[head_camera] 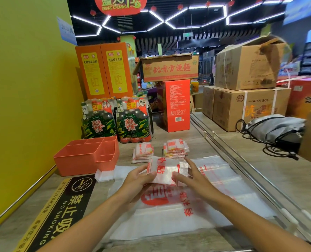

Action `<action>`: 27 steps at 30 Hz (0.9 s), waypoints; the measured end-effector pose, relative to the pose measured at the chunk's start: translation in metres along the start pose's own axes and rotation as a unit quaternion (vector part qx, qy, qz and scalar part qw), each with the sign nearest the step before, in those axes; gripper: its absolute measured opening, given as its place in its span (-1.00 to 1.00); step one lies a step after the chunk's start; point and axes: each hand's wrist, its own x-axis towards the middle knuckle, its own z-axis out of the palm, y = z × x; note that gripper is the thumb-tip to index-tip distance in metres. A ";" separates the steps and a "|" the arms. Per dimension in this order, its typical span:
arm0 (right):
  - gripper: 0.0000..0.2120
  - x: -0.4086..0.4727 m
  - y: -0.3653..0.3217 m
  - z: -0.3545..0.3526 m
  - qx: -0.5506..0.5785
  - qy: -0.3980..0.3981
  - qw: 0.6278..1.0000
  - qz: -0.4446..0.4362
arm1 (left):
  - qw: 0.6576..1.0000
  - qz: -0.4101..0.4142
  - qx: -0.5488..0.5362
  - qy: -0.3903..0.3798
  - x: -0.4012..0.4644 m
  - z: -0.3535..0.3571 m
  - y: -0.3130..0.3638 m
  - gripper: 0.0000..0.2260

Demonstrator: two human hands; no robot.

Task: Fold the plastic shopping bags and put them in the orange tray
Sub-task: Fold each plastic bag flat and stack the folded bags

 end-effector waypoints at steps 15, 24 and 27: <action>-0.82 0.059 -0.007 -0.012 0.045 0.106 0.993 0.023 | 0.994 0.018 0.089 0.055 0.039 -0.010 0.005 -0.76; -0.54 0.142 0.008 -0.039 0.019 0.226 0.974 0.023 | 0.969 0.123 0.152 0.149 0.145 0.015 0.011 -0.69; -0.54 0.159 0.007 -0.050 0.008 0.249 0.969 0.007 | 0.961 0.113 0.190 0.167 0.180 0.025 0.007 -0.76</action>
